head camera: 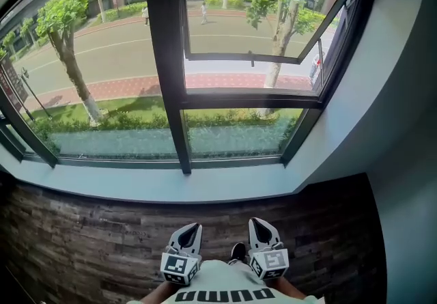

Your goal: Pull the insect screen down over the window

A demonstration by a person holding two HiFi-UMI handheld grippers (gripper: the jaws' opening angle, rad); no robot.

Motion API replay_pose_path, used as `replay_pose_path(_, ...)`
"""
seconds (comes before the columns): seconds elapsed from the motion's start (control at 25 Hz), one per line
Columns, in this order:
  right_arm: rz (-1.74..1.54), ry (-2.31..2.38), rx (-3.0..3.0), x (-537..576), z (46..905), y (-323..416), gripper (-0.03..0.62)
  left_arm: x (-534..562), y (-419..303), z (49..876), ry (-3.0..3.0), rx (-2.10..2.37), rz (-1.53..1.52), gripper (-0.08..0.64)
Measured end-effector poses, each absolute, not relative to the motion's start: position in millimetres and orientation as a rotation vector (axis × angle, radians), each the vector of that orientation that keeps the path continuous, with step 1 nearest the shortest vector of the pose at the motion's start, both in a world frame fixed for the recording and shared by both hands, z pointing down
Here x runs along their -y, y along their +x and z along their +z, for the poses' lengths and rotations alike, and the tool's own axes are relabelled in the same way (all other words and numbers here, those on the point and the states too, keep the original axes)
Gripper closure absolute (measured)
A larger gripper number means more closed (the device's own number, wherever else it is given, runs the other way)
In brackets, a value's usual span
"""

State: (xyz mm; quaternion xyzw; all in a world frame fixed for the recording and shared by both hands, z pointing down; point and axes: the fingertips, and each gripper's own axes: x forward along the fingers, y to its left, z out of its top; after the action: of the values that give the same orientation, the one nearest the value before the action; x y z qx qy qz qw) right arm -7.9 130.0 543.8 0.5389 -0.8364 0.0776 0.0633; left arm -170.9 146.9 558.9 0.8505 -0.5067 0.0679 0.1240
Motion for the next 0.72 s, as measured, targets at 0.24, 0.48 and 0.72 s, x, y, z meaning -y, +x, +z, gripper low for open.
replay_pose_path(0.24,0.194,1.65,2.559,-74,520,54,0.588,-83,-103,545,2.495,1.458,0.177,0.548)
replay_pose_path(0.48,0.176,1.636,2.575,-40,515,109,0.588,-47,-43,534,2.526,1.442,0.198,0.547)
replay_pose_path(0.72,0.168,1.636,2.563,-13,522,131,0.588,-23,-32,541,2.518,1.457,0.259,0.547)
